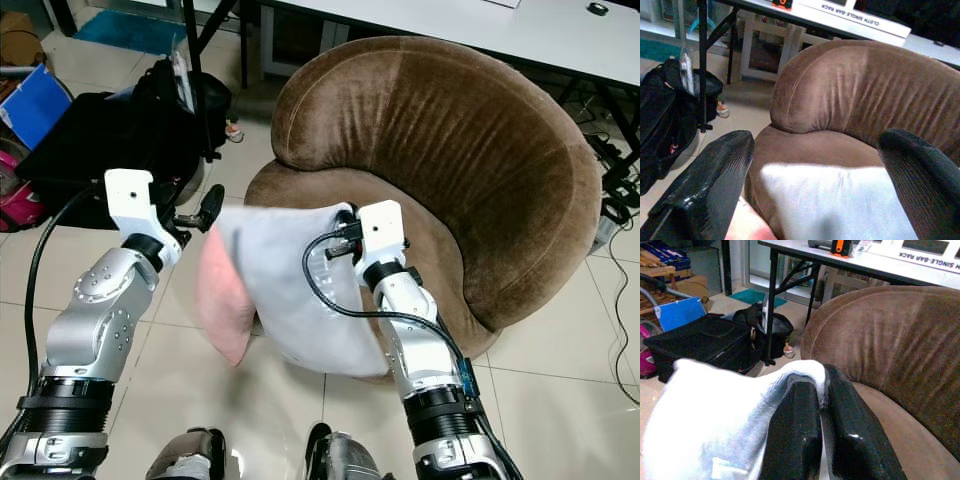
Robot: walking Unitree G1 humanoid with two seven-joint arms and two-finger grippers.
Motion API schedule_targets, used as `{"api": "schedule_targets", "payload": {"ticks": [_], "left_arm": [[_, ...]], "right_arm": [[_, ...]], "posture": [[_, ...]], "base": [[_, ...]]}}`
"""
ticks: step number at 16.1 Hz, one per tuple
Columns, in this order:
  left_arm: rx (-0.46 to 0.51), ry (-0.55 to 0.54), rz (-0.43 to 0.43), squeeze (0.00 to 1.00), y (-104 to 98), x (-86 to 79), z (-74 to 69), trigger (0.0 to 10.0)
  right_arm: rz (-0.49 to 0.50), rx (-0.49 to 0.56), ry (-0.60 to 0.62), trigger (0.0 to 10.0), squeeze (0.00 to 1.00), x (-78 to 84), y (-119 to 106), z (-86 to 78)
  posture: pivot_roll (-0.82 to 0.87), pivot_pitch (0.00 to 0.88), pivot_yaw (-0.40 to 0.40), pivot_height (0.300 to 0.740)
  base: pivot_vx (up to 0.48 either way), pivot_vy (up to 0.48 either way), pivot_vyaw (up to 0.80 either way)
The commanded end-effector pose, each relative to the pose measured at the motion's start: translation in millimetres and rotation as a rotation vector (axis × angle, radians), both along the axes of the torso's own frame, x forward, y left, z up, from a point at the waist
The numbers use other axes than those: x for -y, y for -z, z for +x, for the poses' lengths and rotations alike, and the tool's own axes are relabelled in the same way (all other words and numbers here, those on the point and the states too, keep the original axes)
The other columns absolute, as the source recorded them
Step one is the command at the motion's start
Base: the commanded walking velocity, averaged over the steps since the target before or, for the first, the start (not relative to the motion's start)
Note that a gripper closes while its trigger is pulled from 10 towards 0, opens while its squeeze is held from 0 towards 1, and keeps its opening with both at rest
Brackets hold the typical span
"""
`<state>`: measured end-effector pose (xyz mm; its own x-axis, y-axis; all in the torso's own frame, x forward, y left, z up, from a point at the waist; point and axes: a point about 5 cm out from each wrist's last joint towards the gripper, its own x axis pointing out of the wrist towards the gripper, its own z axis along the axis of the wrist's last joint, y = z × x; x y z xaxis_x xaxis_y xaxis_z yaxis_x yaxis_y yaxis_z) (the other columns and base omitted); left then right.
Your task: Move the pillow to the sofa from floor
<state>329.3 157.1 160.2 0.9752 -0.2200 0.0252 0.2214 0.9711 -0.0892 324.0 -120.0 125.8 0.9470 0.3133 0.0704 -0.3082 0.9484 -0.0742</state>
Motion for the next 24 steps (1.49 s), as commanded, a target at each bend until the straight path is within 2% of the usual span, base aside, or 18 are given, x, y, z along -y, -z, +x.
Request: {"api": "schedule_targets", "payload": {"ticks": [1, 5, 6, 8, 13, 14, 24], "left_arm": [[0.005, 0.010, 0.001, 0.00, -1, 2.2, 1.7, 10.0], [0.005, 0.001, 0.001, 0.00, -1, -2.1, 4.6, 10.0], [0.007, 0.002, 0.002, 0.00, -1, -2.0, 5.1, 10.0], [0.011, 0.011, 0.006, 0.00, -2, -0.4, 5.8, 10.0], [0.018, 0.015, 0.003, 0.00, -3, -1.7, 10.9, 10.0], [0.020, 0.009, 0.005, 0.00, -3, -4.0, 11.0, 10.0], [0.027, 0.018, 0.018, 0.00, -2, -6.0, 13.3, 10.0]], "right_arm": [[0.005, 0.040, 0.019, 10.0, 0.00, 3.7, -11, 1.8], [0.008, 0.053, 0.026, 10.0, 0.00, 3.6, -14, 4.9], [0.012, 0.074, 0.036, 10.0, 0.00, 6.3, -19, 6.2], [0.010, 0.110, 0.049, 10.0, 0.00, 11.1, -28, 8.0], [0.006, 0.097, 0.060, 10.0, 0.00, 8.9, -24, 10.8], [0.008, 0.097, 0.059, 10.0, 0.00, 7.8, -23, 10.1], [0.003, 0.098, 0.071, 10.0, 0.00, 8.2, -20, 12.6]], "posture": [[0.17, 0.143, -0.091, 0.740], [0.17, 0.117, -0.060, 0.740], [0.16, 0.125, -0.084, 0.740], [0.14, 0.121, -0.080, 0.740], [0.12, 0.106, -0.061, 0.740], [0.12, 0.104, -0.079, 0.740], [0.10, 0.082, -0.083, 0.740]], "base": [[0.000, 0.000, 0.00], [0.000, 0.000, 0.00], [0.000, 0.000, 0.00], [0.000, 0.000, 0.00], [0.000, 0.000, 0.00], [0.000, 0.000, 0.00], [0.000, 0.000, 0.00]]}}
